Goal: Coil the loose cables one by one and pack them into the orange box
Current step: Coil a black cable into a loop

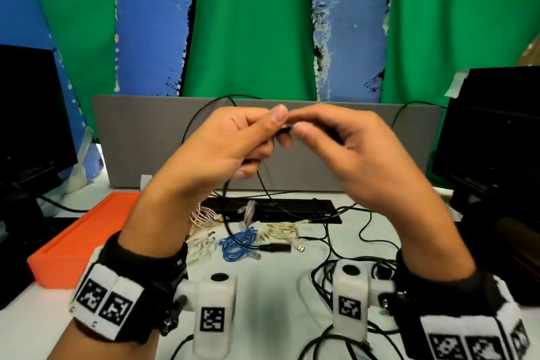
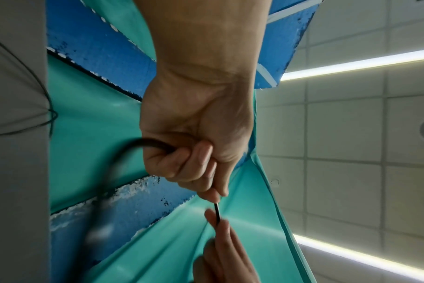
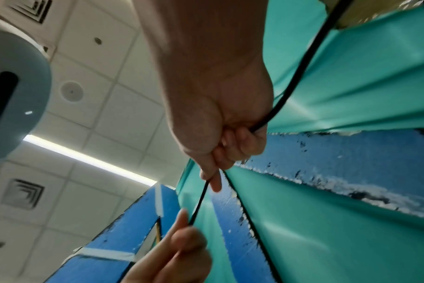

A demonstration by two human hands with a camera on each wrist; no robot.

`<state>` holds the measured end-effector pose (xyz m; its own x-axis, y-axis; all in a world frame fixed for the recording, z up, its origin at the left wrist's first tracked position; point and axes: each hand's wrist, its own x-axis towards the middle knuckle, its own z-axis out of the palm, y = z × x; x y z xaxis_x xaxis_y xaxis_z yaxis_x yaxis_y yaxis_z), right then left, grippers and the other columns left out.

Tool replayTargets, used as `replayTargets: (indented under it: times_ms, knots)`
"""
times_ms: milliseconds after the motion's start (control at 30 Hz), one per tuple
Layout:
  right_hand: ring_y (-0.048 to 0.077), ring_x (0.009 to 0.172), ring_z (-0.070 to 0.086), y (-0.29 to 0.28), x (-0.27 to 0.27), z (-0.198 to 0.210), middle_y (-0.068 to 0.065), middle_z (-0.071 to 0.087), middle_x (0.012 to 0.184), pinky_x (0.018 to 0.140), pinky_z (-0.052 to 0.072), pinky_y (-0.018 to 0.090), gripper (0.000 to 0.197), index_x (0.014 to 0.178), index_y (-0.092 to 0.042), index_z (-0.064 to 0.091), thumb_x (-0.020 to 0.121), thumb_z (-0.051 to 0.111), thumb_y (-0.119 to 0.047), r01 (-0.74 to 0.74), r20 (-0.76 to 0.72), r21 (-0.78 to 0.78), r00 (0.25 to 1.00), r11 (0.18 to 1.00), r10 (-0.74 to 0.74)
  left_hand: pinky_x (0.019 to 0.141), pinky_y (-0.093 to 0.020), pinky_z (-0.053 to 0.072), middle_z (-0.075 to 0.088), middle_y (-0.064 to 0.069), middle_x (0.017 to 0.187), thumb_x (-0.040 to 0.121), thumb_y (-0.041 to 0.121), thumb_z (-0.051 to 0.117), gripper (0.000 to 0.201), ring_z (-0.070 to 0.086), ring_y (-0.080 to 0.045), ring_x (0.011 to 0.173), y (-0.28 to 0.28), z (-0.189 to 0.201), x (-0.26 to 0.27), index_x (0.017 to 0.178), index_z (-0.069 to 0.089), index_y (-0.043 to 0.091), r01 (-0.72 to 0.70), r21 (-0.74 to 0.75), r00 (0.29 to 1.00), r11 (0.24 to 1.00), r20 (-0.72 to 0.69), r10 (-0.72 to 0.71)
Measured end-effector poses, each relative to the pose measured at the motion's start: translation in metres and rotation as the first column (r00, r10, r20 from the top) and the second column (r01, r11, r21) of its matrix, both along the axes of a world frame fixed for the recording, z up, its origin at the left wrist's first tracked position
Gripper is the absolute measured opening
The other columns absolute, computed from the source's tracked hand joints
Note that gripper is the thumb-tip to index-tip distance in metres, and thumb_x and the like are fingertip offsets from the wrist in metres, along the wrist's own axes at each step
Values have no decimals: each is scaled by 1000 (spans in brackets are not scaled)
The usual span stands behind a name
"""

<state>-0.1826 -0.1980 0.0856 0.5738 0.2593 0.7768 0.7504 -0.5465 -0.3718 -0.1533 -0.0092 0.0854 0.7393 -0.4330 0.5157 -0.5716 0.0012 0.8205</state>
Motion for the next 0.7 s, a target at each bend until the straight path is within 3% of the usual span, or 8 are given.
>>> replayTargets:
  times_ms: [100,167,333,433,533,633,667,700]
  knots:
    - [-1,82,62,-21,14,3,-9,72,86,77,48,19,11,95,-27,73,99,62,-24,51,91,257,993,965,-77,39,-22,15,28,6,50,96,42,50,38,21,-8,36,13,-2,5,70,55,15,87,18,990,996,-109,-85]
    - [-3,70,53,-27,19,2,-9,66,75,68,42,14,13,88,-28,70,98,63,-25,94,100,339,986,936,-136,40,-24,13,28,7,50,99,41,44,36,22,-6,32,16,-3,9,73,49,17,216,-126,949,968,-208,-238]
    - [5,59,39,-20,33,-7,7,59,70,54,33,21,19,92,-19,70,100,60,-34,222,-5,280,973,934,-230,34,-18,30,38,7,55,105,34,31,37,33,-1,29,11,3,15,104,59,11,311,-551,862,774,-180,-474]
    - [5,54,39,-16,35,-11,-4,58,65,50,29,17,17,97,-23,71,101,57,-33,248,-19,236,968,940,-251,35,-16,24,40,6,58,107,36,26,44,23,-5,32,12,7,12,113,60,8,335,-670,822,663,-136,-552]
    - [1,60,50,-4,34,-18,-19,60,70,58,38,16,22,119,-35,66,103,52,-32,277,-89,66,958,959,-271,40,-19,19,37,7,63,105,33,29,48,17,-7,40,13,8,8,127,56,0,222,-741,890,633,-111,-442]
    - [25,100,66,11,34,-28,-4,72,116,87,52,37,37,141,-49,44,105,42,-43,216,-223,-269,934,939,-279,46,-19,23,48,7,69,106,28,27,46,26,-6,44,11,9,8,135,48,-2,113,-746,974,657,-46,-220]
    - [26,101,66,18,32,-31,-4,72,115,86,52,39,38,143,-50,41,105,40,-45,174,-249,-366,928,914,-277,47,-19,27,55,7,72,107,28,28,46,32,-5,45,12,9,9,136,47,-2,70,-726,989,684,-38,-141]
    - [23,91,66,25,29,-33,-7,73,101,78,51,37,35,140,-47,46,105,38,-46,130,-260,-437,929,890,-264,47,-19,33,62,5,77,107,29,30,45,41,-6,47,13,9,10,137,46,0,22,-683,997,730,-35,-63]
